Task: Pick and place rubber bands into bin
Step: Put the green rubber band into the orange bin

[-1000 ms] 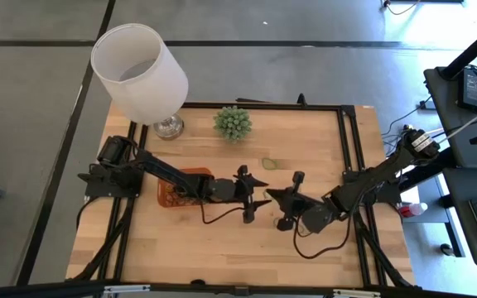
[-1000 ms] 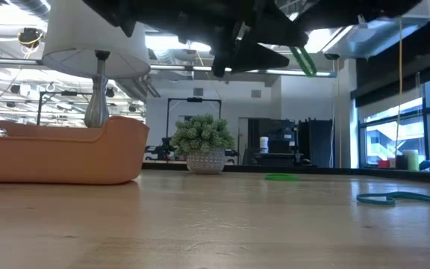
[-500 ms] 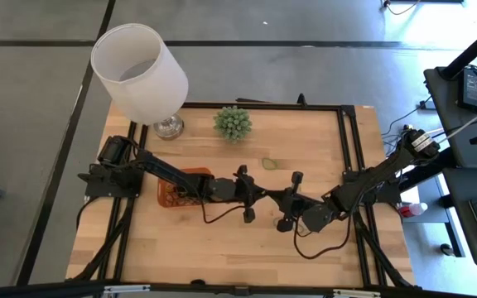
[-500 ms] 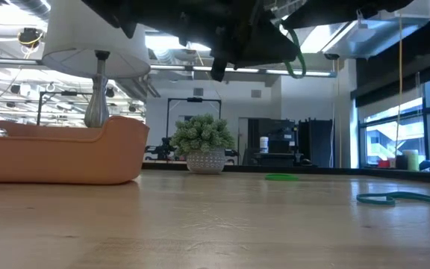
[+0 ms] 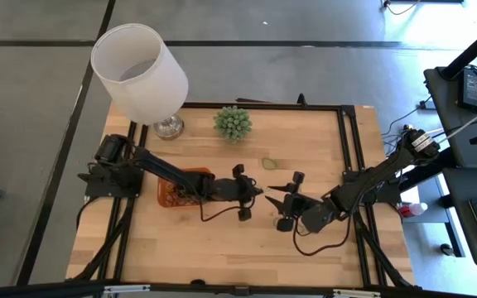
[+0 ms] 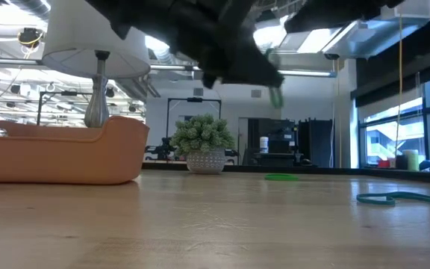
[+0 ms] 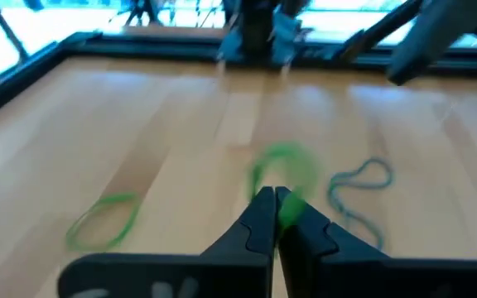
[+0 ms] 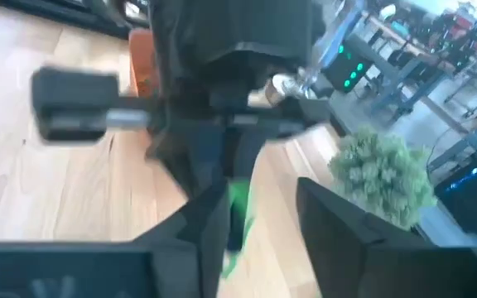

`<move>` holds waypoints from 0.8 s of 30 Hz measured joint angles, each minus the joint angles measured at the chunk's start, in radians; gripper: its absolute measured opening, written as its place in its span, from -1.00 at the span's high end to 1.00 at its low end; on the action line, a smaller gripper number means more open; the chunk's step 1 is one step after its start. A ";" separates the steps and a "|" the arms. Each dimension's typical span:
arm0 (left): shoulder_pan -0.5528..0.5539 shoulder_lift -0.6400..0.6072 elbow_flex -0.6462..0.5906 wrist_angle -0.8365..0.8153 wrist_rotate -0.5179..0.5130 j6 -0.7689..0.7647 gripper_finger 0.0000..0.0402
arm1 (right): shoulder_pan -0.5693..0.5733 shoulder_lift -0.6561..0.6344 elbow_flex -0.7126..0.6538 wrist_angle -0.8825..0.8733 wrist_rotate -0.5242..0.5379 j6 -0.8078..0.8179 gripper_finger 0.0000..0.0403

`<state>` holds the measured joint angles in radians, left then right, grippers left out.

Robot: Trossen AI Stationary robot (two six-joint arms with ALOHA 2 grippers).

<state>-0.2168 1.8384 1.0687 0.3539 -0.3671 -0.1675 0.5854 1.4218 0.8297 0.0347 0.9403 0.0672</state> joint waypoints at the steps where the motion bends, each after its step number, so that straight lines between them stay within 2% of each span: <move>1: 0.003 -0.017 0.000 -0.048 -0.008 -0.014 0.99 | 0.000 0.000 0.000 -0.032 0.000 0.026 0.22; 6: 0.004 -0.161 0.000 -0.324 -0.035 -0.099 0.99 | 0.002 0.000 0.000 -0.280 -0.002 0.297 0.10; 10: 0.003 -0.314 0.000 -0.571 -0.042 -0.120 0.99 | 0.009 0.000 0.000 -0.462 -0.004 0.534 0.11; 13: 0.003 -0.425 0.000 -0.778 -0.021 -0.223 0.99 | 0.020 0.006 0.000 -0.547 -0.010 0.661 0.13; 19: -0.004 -0.540 0.000 -1.247 0.004 -0.414 0.98 | 0.040 0.048 -0.001 -0.586 -0.005 0.692 0.14; 22: -0.003 -0.536 0.000 -1.369 0.012 -0.490 0.99 | 0.039 0.068 -0.001 -0.574 0.006 0.687 0.14; 24: 0.001 -0.519 0.000 -1.373 0.003 -0.514 0.99 | 0.032 0.074 -0.001 -0.574 0.006 0.687 0.14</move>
<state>-0.2163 1.3190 1.0687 -1.0193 -0.3641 -0.6816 0.6178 1.4961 0.8288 -0.5397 0.9463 0.7542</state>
